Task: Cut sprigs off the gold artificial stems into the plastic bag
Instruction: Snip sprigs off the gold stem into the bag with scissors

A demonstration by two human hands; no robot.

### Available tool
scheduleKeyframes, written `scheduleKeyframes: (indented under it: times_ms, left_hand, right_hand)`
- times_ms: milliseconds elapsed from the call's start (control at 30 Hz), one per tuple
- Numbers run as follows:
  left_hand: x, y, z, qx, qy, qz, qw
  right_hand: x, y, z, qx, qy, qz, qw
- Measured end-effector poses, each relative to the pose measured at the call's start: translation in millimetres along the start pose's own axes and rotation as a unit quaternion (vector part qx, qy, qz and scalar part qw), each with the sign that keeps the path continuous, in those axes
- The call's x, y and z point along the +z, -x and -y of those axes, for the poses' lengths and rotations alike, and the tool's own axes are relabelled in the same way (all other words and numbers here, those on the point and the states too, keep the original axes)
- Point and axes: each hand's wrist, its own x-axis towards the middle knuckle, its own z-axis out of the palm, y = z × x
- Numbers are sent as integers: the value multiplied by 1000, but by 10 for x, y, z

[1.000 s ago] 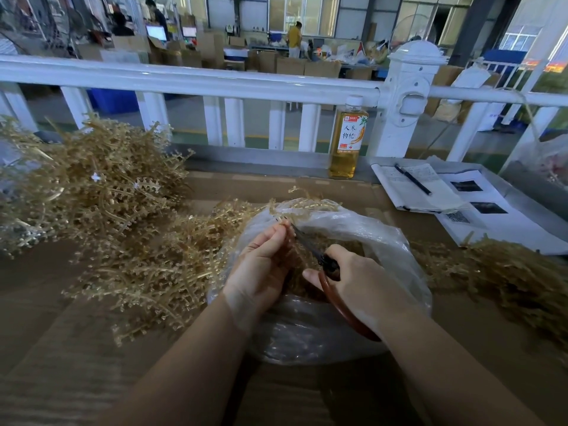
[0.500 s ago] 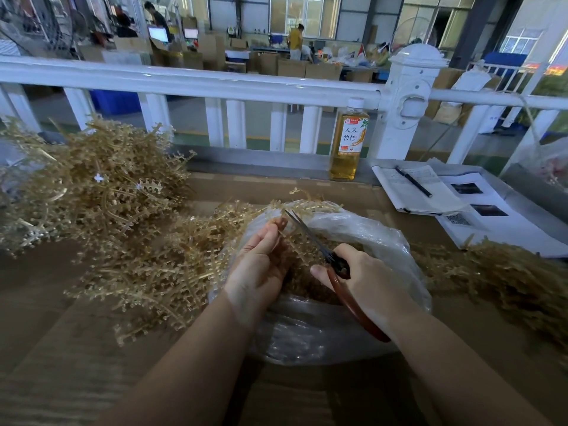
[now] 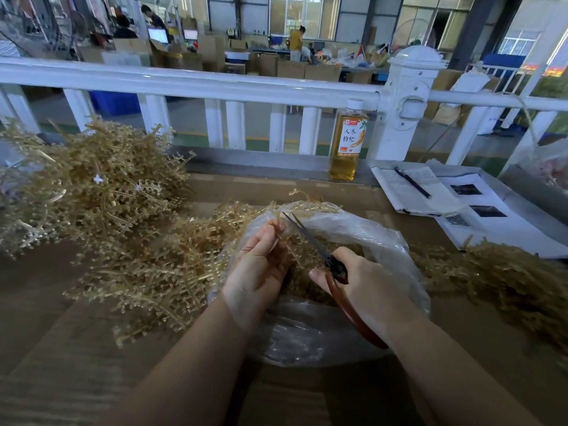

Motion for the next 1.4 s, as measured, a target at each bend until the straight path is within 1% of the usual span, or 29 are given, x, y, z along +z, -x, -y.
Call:
scheduleKeyframes:
  times_ms: [133,267,400,500,567,667,800,967,1033,1167,1267,1400]
  left_hand:
    - [-12,13,-1,-3,13,15,1000]
    - [6,3,1,-15,-19,0,1000]
    - [14,-4,-1,-18,-12,-14,1000]
    - [9,3,-4,-12,-9,-24,1000]
    - [12,7,-8,-7,-1,-20,1000]
    - [24,1,2,-5,9,-13,1000]
    - [38,-35,57,17,4,-39,999]
    - [54,-45,81,29,-1,-59,998]
    - [47,-45,85,35,-7,-60,998]
    - [25,-45,68,27,-15,-35,999]
    - [21,-49,51,15,-13,-29,999]
    - [16,-53,56,10,-5,-32,999]
  right_hand:
    - [15,-4,9,6,14,8,1000]
    - [11,-2,-7,10,5,-8,1000]
    - [17,32,10,-28,-8,-44,999]
    - [11,37,30,-59,-12,-48,997]
    - [-3,24,18,-68,8,-46,997]
    - [-14,14,-11,-62,18,-45,997]
    - [-21,25,-13,-36,-27,-82,996]
    - [-67,37,37,-44,-36,-99,993]
    - [-71,33,57,-51,-32,-83,995]
    - [-24,18,66,-63,24,-16,998]
    - [21,14,52,-64,48,-6,997]
    - [28,15,32,-67,44,0,997]
